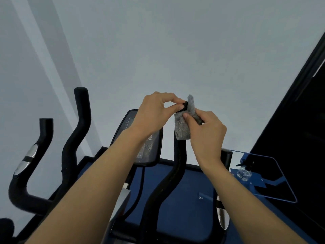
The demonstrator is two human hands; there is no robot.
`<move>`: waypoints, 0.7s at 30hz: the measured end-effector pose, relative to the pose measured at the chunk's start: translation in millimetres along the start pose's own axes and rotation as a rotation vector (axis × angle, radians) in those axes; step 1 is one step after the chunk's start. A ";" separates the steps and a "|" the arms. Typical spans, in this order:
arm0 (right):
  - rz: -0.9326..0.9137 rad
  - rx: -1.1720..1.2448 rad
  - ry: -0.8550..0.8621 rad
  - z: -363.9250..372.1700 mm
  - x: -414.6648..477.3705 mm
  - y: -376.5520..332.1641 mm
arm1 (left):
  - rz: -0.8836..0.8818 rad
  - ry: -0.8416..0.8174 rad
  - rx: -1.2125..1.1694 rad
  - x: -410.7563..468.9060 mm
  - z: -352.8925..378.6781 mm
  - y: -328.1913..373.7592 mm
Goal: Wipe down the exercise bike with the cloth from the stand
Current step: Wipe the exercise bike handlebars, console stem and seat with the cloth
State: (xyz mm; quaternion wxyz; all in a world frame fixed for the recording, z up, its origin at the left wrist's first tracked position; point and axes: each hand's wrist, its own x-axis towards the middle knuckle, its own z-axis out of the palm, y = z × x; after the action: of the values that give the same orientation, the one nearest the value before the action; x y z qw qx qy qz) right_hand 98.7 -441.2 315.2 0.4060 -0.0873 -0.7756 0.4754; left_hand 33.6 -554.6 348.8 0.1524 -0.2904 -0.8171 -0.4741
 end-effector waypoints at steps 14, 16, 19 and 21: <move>0.080 -0.162 -0.086 -17.8 -28.5 22.5 | 0.012 -0.005 0.060 -6.5 -0.4 6.8; 0.116 -0.095 -0.037 -21.8 -30.9 20.0 | 0.008 -0.011 0.066 -10.3 0.7 5.0; 0.131 -0.053 -0.032 -19.2 -29.6 15.6 | -0.006 -0.025 0.065 -15.6 2.7 3.8; 0.113 -0.057 -0.026 -12.6 -24.8 11.3 | -0.017 -0.022 0.051 -15.8 3.2 3.6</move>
State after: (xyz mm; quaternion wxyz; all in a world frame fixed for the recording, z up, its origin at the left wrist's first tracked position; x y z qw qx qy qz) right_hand 121.0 -439.7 295.3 0.3660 -0.1363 -0.7879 0.4761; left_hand 48.3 -555.7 341.4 0.1467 -0.2847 -0.8329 -0.4513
